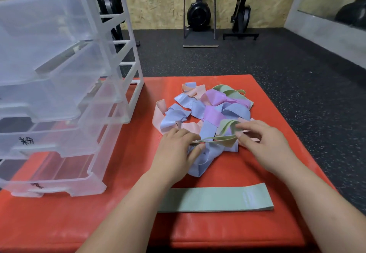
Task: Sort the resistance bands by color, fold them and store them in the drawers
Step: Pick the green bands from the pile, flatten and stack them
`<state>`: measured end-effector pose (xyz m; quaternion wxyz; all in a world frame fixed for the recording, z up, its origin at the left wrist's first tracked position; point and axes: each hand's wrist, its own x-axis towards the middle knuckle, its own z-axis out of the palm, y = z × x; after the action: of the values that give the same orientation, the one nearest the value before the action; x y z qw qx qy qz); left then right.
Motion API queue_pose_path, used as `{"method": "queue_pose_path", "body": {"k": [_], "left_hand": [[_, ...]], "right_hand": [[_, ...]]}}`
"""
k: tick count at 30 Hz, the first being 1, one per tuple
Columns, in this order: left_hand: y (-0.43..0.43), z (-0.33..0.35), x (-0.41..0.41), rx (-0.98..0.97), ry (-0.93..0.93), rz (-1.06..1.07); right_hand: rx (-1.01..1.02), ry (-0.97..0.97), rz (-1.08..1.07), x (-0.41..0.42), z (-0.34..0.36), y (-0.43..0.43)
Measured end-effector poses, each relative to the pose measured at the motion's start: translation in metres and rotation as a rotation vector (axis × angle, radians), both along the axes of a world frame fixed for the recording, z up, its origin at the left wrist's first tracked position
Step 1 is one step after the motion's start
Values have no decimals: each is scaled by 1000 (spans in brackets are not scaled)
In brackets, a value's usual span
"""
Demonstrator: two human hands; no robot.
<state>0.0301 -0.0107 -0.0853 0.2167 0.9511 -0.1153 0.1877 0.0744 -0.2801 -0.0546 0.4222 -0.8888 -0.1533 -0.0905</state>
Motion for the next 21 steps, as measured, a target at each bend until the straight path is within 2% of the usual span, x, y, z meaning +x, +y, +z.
{"method": "queue_pose_path", "body": {"k": [3, 6, 8, 12, 16, 18, 21], "left_hand": [[-6, 6, -5, -114, -78, 21], [-15, 14, -13, -279, -72, 6], [-20, 17, -17, -359, -2, -52], [-27, 16, -25, -348, 90, -165], [-29, 19, -28, -385, 45, -171], [-28, 23, -27, -442, -36, -150], [-26, 28, -24, -619, -48, -48]], "right_hand": [[241, -11, -80, -6, 10, 6], [317, -39, -78, -12, 14, 14], [290, -37, -41, -15, 13, 21], [190, -94, 7, -25, 10, 35], [87, -139, -23, -29, 9, 40], [61, -134, -14, -28, 10, 38], [82, -73, 35, -26, 11, 35]]}}
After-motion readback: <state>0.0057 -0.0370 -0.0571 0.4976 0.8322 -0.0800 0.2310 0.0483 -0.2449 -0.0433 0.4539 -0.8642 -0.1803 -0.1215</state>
